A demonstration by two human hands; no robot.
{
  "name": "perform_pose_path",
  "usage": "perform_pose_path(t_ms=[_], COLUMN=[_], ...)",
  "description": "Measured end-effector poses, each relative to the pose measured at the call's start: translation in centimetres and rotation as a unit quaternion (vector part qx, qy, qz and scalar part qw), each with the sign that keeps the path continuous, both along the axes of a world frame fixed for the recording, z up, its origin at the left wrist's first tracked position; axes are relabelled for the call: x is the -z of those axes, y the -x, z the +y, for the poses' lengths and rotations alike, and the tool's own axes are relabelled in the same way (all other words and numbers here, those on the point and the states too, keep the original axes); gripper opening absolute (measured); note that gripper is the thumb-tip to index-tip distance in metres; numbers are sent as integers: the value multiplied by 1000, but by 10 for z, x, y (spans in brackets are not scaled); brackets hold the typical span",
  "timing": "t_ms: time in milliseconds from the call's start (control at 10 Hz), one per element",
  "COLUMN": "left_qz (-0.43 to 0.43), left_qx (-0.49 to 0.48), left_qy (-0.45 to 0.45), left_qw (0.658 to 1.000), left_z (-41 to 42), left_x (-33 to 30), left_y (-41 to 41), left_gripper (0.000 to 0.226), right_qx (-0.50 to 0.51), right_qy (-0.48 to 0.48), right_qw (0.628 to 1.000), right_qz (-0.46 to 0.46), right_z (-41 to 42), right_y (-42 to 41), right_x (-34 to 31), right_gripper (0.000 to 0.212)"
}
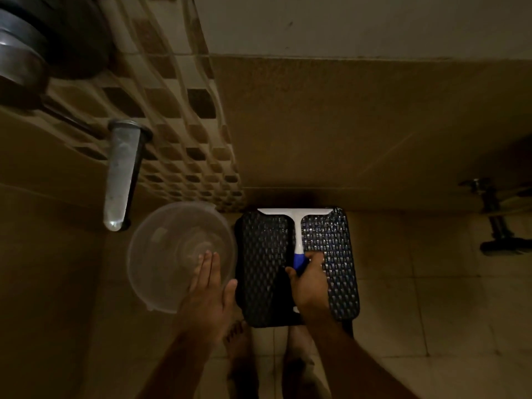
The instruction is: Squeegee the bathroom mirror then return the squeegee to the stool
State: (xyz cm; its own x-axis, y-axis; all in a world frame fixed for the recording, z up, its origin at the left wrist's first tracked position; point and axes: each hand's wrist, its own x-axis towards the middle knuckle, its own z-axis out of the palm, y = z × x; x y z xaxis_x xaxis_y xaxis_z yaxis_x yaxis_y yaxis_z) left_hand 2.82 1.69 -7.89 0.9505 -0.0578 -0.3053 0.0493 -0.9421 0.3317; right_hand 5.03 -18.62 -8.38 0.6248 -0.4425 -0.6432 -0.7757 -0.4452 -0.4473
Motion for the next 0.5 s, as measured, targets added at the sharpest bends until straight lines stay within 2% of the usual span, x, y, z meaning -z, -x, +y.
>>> perform_pose_path(t_ms=[100, 200, 300, 400, 500], left_qz=[4, 3, -4, -46, -57], left_qx=[2, 8, 4, 18, 44], left_qy=[2, 1, -8, -32, -23], left_qw=[1000, 1000, 1000, 998, 997], left_z=[4, 4, 2, -2, -15], left_x=[-2, -12, -32, -71, -133], left_y=[2, 3, -3, -20, -33], left_gripper=[83, 83, 76, 73, 74], right_qx=[-12, -55, -124, -184, -221], right_qy=[-16, 10, 112, 204, 211], right_qw=[1000, 997, 979, 936, 927], right_qz=[-13, -46, -116, -219, -215], right_z=[0, -2, -10, -22, -35], right_y=[3, 6, 4, -12, -27], right_x=[8, 8, -15, -64, -121], right_gripper=[46, 53, 63, 68, 71])
